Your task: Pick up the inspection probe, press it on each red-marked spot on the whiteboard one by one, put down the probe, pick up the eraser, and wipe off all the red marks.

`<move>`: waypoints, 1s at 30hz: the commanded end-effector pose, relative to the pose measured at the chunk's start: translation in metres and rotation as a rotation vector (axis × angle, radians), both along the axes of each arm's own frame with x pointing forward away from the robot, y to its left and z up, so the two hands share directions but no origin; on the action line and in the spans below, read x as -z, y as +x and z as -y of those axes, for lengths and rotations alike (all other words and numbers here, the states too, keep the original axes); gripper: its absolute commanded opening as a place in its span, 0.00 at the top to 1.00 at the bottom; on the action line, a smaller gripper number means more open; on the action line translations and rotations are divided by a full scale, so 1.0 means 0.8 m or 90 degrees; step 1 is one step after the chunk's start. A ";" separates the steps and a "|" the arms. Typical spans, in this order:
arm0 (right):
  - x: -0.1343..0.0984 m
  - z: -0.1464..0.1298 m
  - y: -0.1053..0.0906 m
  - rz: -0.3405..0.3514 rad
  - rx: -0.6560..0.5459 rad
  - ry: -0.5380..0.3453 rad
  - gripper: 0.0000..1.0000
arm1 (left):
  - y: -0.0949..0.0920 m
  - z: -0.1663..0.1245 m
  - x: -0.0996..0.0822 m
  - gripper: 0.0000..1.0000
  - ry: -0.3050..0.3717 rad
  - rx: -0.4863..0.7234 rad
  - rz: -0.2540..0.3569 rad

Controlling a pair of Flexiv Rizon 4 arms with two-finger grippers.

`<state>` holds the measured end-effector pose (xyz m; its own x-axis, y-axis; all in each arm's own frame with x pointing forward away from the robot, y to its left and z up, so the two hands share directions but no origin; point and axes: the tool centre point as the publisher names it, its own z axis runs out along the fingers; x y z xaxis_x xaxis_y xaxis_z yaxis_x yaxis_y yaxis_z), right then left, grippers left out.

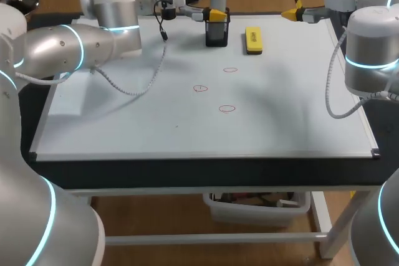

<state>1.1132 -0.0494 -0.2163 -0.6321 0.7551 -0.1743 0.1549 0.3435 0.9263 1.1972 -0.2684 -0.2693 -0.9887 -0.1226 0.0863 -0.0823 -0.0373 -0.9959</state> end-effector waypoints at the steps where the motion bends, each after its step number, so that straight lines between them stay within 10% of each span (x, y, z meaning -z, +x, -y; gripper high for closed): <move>1: 0.000 0.000 0.000 -0.001 0.000 -0.001 0.00 | 0.016 0.007 0.012 0.00 -0.007 0.018 -0.001; 30: 0.000 0.000 0.000 -0.001 0.000 -0.001 0.00 | 0.029 0.022 0.020 0.00 -0.005 -0.005 -0.005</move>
